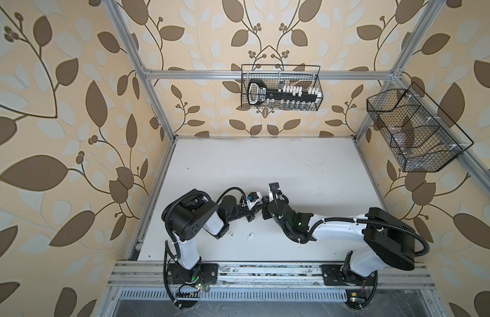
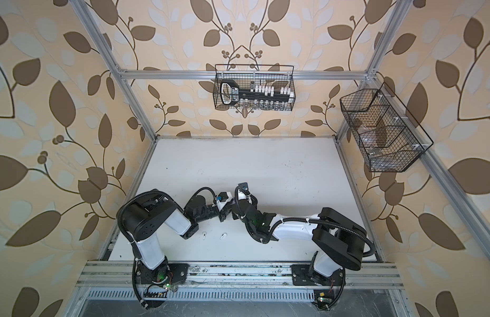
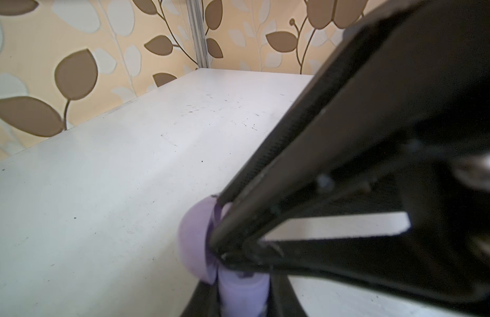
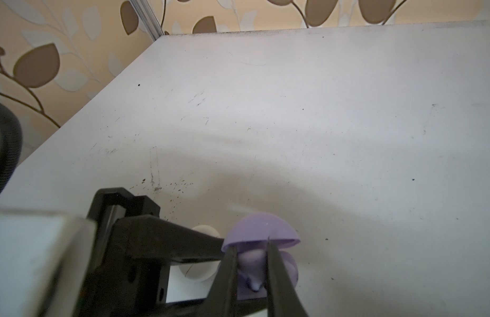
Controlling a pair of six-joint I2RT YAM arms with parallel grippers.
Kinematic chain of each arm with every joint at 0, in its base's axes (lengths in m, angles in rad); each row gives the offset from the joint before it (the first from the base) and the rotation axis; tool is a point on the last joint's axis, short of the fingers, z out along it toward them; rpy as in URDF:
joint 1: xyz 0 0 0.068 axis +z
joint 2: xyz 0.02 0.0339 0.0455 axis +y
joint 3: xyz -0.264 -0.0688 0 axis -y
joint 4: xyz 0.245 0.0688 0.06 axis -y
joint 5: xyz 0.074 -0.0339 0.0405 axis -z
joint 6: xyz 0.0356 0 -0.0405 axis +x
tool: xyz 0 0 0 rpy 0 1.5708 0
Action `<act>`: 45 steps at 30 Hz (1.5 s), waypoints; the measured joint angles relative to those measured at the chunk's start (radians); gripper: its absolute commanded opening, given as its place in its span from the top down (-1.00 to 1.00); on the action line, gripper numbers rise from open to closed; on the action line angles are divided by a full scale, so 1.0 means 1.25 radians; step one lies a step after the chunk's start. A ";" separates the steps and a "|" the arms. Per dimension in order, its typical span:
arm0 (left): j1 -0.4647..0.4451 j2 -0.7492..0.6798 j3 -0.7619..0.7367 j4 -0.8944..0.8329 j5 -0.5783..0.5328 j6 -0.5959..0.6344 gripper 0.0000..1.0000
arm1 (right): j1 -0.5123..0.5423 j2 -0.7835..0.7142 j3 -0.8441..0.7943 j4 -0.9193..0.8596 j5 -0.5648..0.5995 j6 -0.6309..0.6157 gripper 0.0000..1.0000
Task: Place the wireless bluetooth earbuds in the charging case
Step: 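Lower the earbud into the empty slot of the open lavender case, then open the right gripper and draw it back from the case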
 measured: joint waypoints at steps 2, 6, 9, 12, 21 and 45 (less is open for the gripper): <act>0.000 0.000 0.000 0.000 0.000 0.000 0.82 | 0.000 0.000 0.000 -0.001 -0.001 0.000 0.67; 0.000 0.000 0.000 -0.001 0.001 0.000 0.82 | 0.002 0.000 -0.005 0.000 -0.006 -0.001 0.67; 0.000 0.000 0.000 -0.005 0.006 0.000 0.82 | 0.002 0.000 -0.007 0.000 -0.010 -0.004 0.67; 0.000 0.000 0.000 -0.008 0.013 0.000 0.82 | 0.002 0.000 -0.010 0.003 -0.013 -0.006 0.66; 0.005 0.000 0.000 -0.011 0.016 0.000 0.82 | 0.002 0.000 -0.011 0.004 -0.024 -0.012 0.56; 0.005 0.000 0.000 -0.011 0.017 0.000 0.82 | -0.012 -0.049 -0.032 -0.019 -0.063 -0.020 0.25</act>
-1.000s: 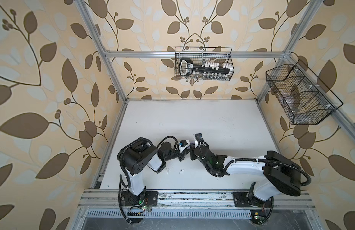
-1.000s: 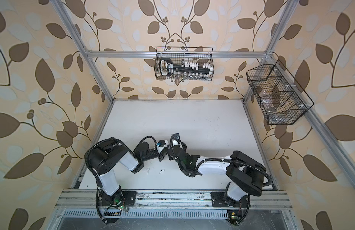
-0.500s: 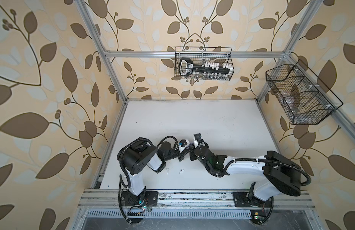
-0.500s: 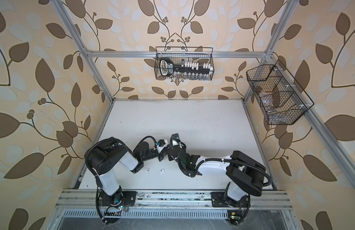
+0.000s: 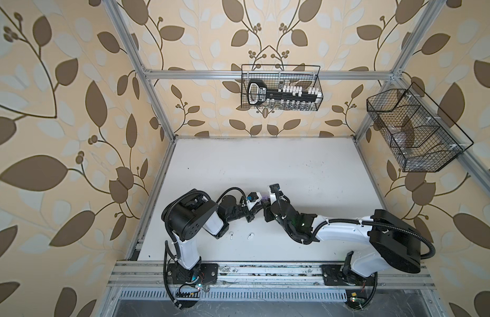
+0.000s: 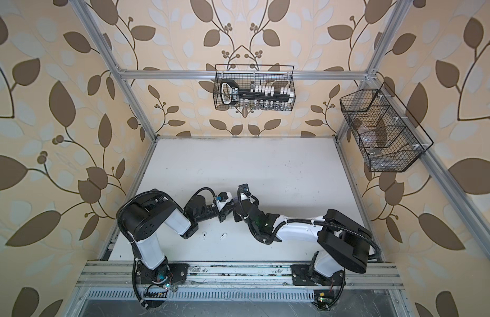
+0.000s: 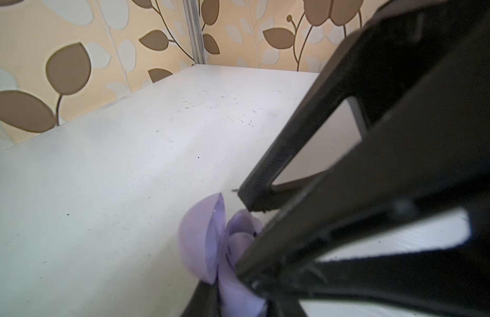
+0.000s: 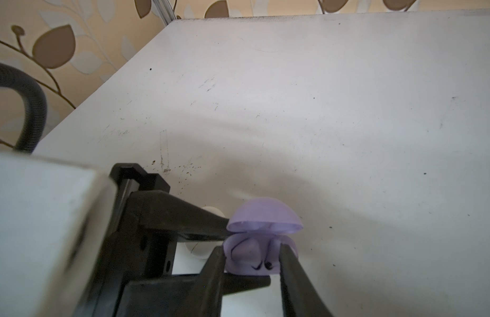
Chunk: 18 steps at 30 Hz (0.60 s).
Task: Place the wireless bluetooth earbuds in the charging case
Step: 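Open the right gripper and draw it back from the case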
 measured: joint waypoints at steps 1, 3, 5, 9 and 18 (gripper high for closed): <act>0.000 0.000 0.000 0.002 0.000 0.000 0.82 | -0.001 -0.007 -0.002 -0.004 0.000 -0.001 0.22; 0.000 0.000 0.000 0.006 0.000 0.000 0.82 | -0.001 -0.023 -0.006 -0.011 0.001 0.000 0.20; 0.000 0.000 0.000 0.009 0.000 0.000 0.82 | 0.001 -0.045 -0.012 -0.023 0.003 0.000 0.17; 0.000 0.000 0.000 0.011 0.000 0.000 0.82 | 0.001 -0.098 -0.030 -0.052 0.012 0.005 0.16; 0.000 0.000 0.000 0.011 0.000 0.001 0.83 | -0.068 -0.187 -0.038 -0.180 0.008 0.070 0.16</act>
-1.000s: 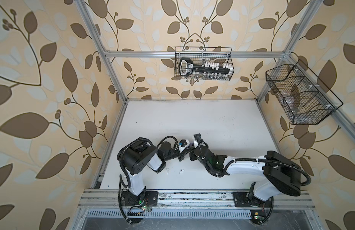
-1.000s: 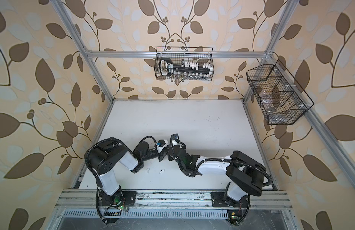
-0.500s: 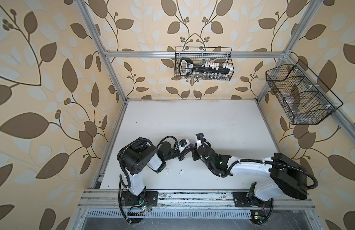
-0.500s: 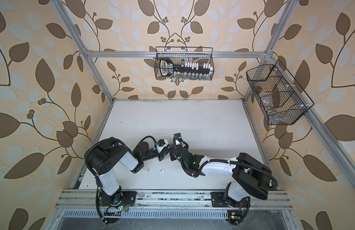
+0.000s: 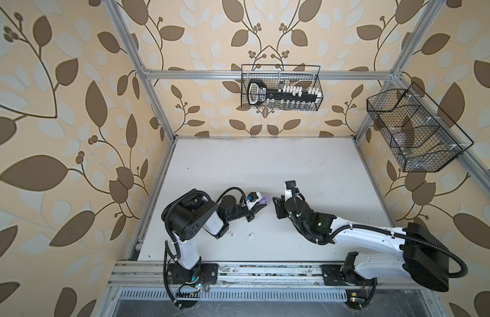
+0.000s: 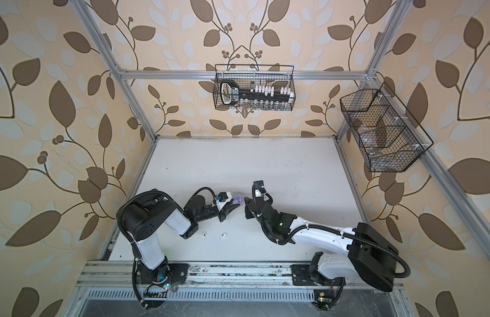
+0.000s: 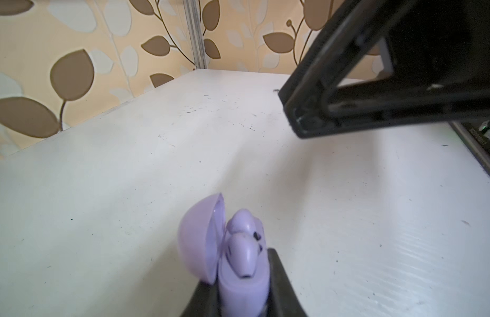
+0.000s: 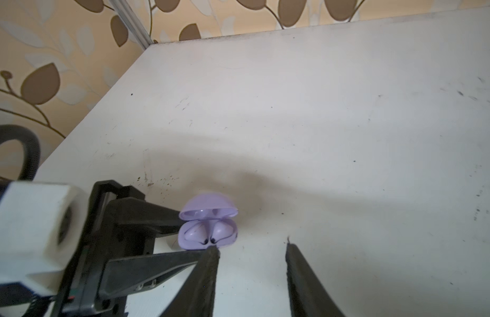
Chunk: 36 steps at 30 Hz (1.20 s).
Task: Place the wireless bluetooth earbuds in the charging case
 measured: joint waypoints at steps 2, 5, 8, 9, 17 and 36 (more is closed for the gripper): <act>0.000 0.000 0.000 0.000 0.001 0.000 0.84 | -0.020 -0.002 0.014 -0.047 -0.014 0.019 0.15; 0.000 0.000 0.000 0.000 0.002 0.001 0.84 | -0.042 -0.002 0.045 -0.107 -0.044 0.042 0.15; 0.000 0.000 0.000 0.000 0.004 0.001 0.84 | -0.057 -0.002 0.079 -0.154 -0.081 0.063 0.15; 0.000 0.000 0.000 0.000 0.005 0.001 0.84 | -0.062 -0.002 0.091 -0.167 -0.092 0.069 0.15; -0.004 0.000 0.000 -0.001 0.026 0.023 0.83 | -0.108 0.042 0.193 -0.253 -0.204 0.107 0.07; -0.080 0.000 -0.023 -0.049 0.065 0.159 0.81 | -0.106 0.227 0.274 -0.284 -0.343 0.123 0.09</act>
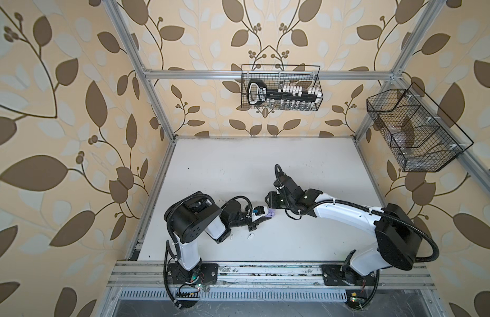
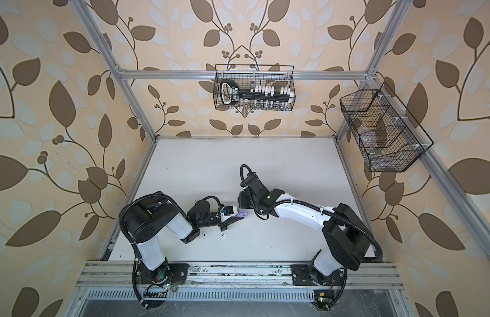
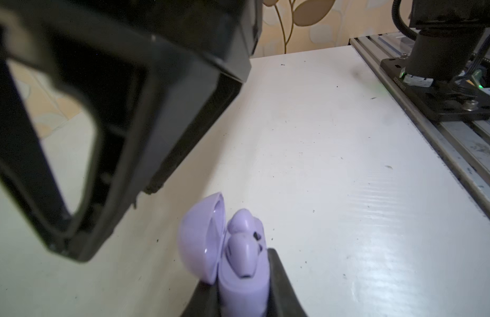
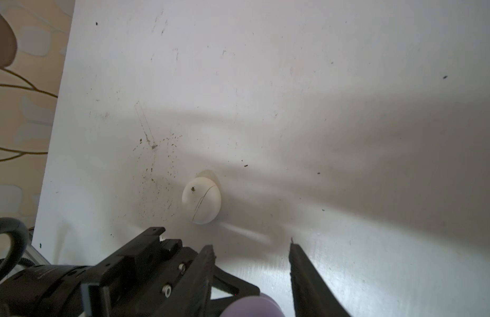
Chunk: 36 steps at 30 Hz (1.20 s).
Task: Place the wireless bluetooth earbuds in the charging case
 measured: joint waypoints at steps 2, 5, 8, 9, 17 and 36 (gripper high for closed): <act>-0.002 0.000 0.000 -0.006 0.000 0.010 0.81 | 0.006 0.009 0.000 0.000 -0.006 0.003 0.11; -0.006 0.000 -0.002 -0.006 0.000 0.018 0.81 | 0.015 0.023 0.000 0.002 -0.011 0.005 0.16; -0.006 0.000 -0.004 -0.006 0.000 0.025 0.81 | 0.020 0.036 0.000 0.005 -0.014 0.009 0.20; -0.006 0.000 -0.004 -0.006 0.000 0.027 0.81 | 0.021 0.040 0.000 0.006 -0.014 0.011 0.21; -0.006 0.000 -0.004 -0.006 0.000 0.030 0.81 | 0.023 0.049 0.000 0.013 -0.014 0.015 0.36; -0.006 0.000 -0.009 -0.006 -0.001 0.029 0.81 | 0.026 0.049 -0.011 0.030 -0.009 0.023 0.46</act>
